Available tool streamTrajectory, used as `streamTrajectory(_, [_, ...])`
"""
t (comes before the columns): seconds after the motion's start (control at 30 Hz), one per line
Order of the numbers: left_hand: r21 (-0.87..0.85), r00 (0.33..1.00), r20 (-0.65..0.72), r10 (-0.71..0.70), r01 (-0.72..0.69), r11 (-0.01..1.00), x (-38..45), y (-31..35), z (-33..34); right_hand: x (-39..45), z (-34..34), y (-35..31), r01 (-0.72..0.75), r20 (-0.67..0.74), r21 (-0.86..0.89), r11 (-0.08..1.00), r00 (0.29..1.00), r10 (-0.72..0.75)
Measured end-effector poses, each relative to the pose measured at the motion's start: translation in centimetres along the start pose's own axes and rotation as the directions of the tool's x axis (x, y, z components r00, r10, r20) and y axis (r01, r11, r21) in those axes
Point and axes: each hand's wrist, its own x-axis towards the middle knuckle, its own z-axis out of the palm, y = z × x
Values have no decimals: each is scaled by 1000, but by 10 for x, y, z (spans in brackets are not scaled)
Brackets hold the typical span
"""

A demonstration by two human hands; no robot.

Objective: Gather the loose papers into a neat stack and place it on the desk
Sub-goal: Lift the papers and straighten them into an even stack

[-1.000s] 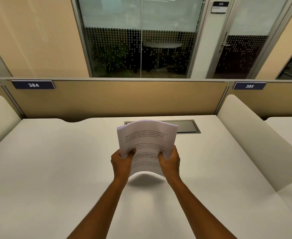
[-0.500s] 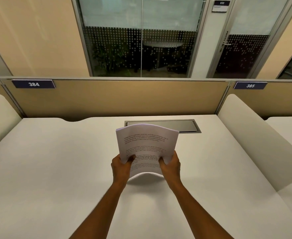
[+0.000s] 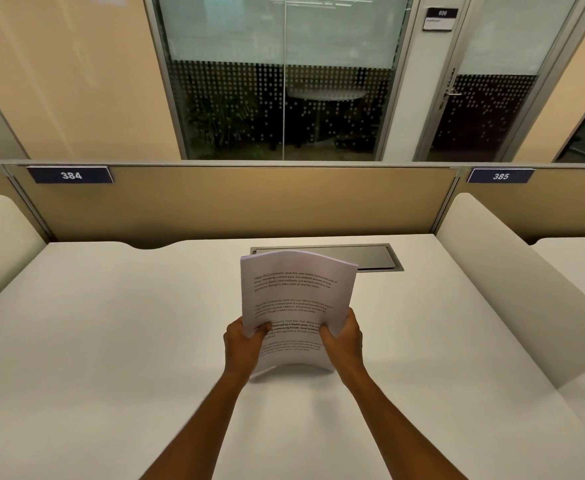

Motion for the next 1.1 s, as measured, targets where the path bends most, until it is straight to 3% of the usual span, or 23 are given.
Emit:
streamTrajectory(0.17, [194,987,119,113,-134,972,25,32,-14,21,-13,-30,59,-47,93,994,997,-55])
streamTrajectory(0.33, [406,937,263,230,-324,855,54,71,-32,43,-41,-61,175,-105,210,962,982,-156])
streamTrajectory(0.47, [525,901,339,269,-419,741,69,99,-42,55,-60,-72,266,-96,86,960,961,-257])
streamTrajectory(0.63, [596,827,441,349,-561,575,74,125,-38,56,-63,-78,381,46,-152,912,924,-378])
streamTrajectory(0.83, [624,799,501,332,-600,501,71,132,-25,47,-51,-88,464,158,-188,866,884,-439])
streamTrajectory(1.1, [656,874,370,316,-486,577,70,119,-36,48,-57,-82,357,108,-173,918,933,-343])
